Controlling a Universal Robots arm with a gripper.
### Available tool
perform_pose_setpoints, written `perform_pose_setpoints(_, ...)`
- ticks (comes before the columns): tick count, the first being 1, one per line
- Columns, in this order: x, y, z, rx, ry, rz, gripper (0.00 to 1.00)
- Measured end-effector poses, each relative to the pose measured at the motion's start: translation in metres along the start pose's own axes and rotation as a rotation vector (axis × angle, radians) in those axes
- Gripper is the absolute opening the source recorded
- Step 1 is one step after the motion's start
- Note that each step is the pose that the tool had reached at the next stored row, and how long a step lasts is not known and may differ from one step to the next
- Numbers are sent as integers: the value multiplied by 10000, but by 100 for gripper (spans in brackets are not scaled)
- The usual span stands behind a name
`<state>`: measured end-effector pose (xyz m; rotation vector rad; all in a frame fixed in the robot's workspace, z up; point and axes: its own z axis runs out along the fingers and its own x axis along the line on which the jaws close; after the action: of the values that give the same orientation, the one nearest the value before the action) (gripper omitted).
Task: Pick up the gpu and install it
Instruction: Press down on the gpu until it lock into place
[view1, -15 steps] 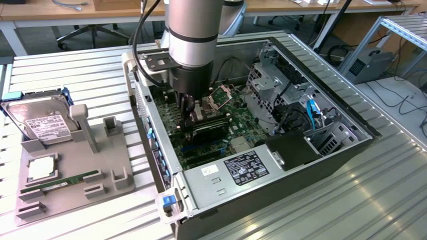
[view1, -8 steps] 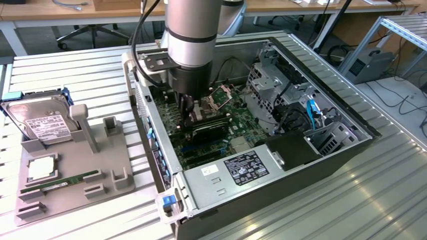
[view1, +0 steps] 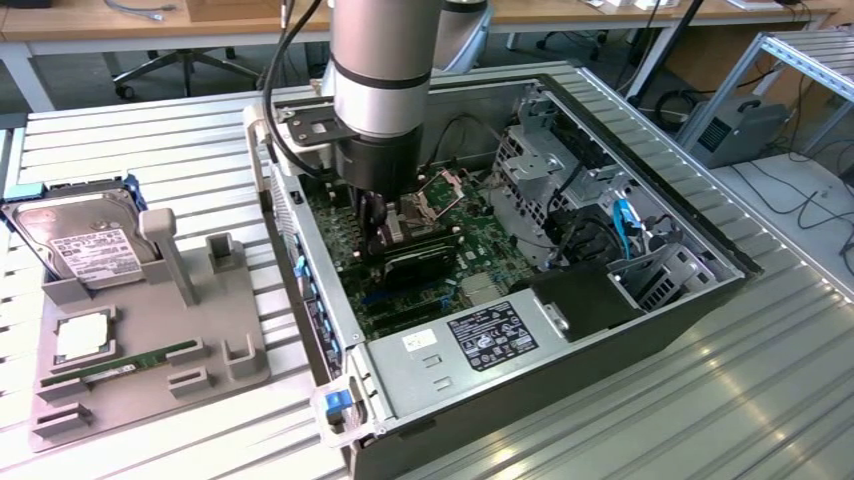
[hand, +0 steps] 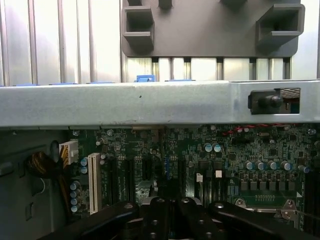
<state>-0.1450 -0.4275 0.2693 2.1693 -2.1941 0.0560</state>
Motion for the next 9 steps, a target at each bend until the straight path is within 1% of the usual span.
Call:
perform_pose_setpoints(4,-1,0,-3,4,-6,1,11)
perform_pose_setpoints(5,-1,-1,-14,13,-20,2,11)
perform_pose_setpoints(7,2,-9,-52,2,-4,3,11)
perform_pose_setpoints(9,4,-29,-80,0,-5,1,11)
